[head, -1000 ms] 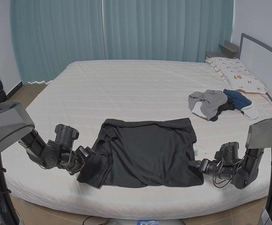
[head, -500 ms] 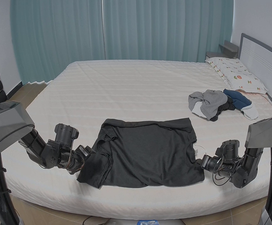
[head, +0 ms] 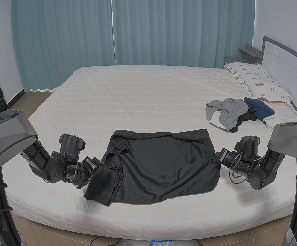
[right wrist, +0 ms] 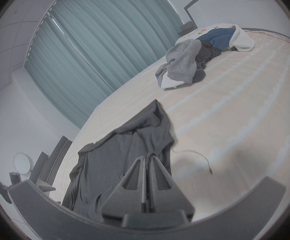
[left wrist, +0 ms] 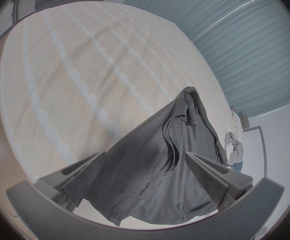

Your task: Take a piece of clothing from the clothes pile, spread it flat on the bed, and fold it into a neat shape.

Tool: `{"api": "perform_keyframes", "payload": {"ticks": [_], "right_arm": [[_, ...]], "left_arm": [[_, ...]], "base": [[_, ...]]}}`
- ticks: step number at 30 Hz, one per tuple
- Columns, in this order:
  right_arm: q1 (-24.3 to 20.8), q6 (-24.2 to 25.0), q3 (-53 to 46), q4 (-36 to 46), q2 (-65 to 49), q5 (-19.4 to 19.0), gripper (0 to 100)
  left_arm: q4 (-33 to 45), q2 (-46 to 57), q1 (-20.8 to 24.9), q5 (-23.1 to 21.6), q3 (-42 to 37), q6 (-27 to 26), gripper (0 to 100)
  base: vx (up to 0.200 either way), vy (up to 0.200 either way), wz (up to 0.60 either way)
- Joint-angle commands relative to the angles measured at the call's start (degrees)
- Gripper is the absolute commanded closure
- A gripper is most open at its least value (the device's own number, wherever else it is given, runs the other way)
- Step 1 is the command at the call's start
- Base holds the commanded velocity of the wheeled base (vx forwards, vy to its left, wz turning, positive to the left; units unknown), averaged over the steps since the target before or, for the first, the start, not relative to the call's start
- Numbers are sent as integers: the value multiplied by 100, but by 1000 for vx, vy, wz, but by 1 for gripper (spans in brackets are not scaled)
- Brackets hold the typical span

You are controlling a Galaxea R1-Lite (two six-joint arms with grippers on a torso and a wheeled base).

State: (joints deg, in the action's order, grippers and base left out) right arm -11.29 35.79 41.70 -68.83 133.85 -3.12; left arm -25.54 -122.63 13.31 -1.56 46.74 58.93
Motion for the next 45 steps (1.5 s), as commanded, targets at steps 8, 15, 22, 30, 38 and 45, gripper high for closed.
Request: {"api": "perform_keyframes", "payload": {"ticks": [8,15,22,30,38,45], "right_arm": [[57,-11,2105,810,958,215,100],[21,-20,3274,1038,1583,356,100],[-75,-20,4170,1100,2013,646,100],[-49,-160,4179,1047,2242,637,0],[241,-362,3045,1021,1301,321,0],[311,-301,1666,1021,396,-136,0]], "left_arm": [[-206,-244,-4,15,63,22,0],[-338,-350,-13,15,63,40,0],[-346,-359,-13,15,72,48,0],[-346,-367,-4,15,72,66,0],[-346,-376,-4,15,72,110,0],[-346,-394,-4,15,72,110,0]], "base": [[0,0,0],[0,0,0],[0,0,0],[0,0,0],[0,0,0],[0,0,0]]}}
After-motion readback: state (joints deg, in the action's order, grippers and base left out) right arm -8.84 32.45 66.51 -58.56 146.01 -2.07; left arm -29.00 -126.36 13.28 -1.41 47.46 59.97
